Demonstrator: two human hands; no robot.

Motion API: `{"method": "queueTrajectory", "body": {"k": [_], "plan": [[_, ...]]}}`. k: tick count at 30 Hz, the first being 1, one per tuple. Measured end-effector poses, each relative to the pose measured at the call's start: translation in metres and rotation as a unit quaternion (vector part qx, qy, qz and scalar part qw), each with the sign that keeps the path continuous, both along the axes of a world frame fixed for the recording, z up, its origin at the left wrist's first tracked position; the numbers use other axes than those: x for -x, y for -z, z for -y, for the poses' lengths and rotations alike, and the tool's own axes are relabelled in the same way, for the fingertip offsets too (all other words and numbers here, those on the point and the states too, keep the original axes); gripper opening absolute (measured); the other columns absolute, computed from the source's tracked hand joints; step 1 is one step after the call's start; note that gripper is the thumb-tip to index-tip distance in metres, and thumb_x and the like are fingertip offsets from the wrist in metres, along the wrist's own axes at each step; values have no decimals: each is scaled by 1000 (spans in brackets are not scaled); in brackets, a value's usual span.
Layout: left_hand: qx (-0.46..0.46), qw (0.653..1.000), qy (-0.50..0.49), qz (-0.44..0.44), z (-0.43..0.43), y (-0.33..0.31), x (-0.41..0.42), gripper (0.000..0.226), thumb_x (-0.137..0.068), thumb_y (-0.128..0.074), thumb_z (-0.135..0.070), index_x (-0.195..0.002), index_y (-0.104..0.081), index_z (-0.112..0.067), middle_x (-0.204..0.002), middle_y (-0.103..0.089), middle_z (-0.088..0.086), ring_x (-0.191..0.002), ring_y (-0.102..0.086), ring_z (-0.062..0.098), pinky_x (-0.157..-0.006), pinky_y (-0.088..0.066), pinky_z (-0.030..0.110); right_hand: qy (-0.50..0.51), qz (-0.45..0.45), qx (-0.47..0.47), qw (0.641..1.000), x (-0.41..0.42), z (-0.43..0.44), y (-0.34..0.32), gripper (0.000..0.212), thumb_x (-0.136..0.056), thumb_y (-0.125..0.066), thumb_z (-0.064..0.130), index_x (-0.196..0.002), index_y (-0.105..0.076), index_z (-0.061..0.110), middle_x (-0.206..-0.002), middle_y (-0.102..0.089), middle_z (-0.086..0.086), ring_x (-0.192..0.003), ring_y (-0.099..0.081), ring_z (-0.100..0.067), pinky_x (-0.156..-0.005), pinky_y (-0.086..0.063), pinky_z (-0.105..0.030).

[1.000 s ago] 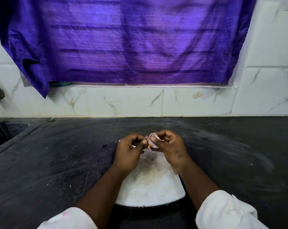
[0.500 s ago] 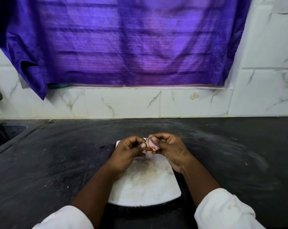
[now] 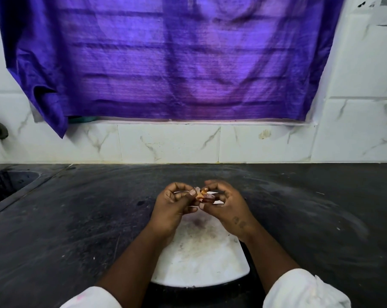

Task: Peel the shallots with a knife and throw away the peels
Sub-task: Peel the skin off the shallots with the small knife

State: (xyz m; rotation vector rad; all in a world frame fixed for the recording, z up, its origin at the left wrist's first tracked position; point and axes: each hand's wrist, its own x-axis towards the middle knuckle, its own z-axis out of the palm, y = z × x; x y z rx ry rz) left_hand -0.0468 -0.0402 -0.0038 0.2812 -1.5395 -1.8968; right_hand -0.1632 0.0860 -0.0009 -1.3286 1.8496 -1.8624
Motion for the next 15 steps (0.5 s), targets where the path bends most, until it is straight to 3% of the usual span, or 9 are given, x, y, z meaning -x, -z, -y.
{"method": "queueTrajectory", "body": {"k": [3,7,10,13,15], "plan": [[99,994,-46,-18,1,2,1,12,-98,-63,-1,-105,-68,-8,-91,-77,4,-77,-72,10,-66,-58,24,-11,31,21,999,-1,-2,-3,30,-79,-74,13,-108,-65,16,-110,-68,-7,-98,-69,-24,-75,-61,-41],[303,944,-130,16,4,7,2,23,-91,-75,-8,-105,-76,-26,-110,-68,-5,-90,-65,3,-74,-49,11,-19,36,-5,999,-5,-4,-6,17,-84,-69,20,-101,-68,21,-101,-71,-9,-93,-70,-28,-64,-61,-34],[293,947,-128,14,5,8,3,23,-86,-79,-7,-88,-76,-30,-114,-70,-7,-99,-69,5,-75,-51,14,-18,31,-22,999,-8,-4,-8,13,-84,-68,21,-97,-70,18,-96,-73,-12,-88,-71,-27,-65,-59,-40],[278,953,-120,13,8,10,6,15,-87,-77,-3,-87,-78,-18,-94,-77,3,-88,-74,17,-77,-59,33,-26,26,-30,999,-10,-5,-9,14,-85,-67,24,-96,-71,17,-94,-74,-11,-85,-73,-25,-64,-59,-37],[251,962,-106,7,8,11,5,12,-88,-75,-1,-88,-79,-13,-85,-78,9,-81,-74,22,-75,-60,36,-29,19,-37,999,-11,-5,-9,14,-89,-63,24,-96,-72,15,-93,-75,-10,-83,-73,-25,-64,-58,-37]]}}
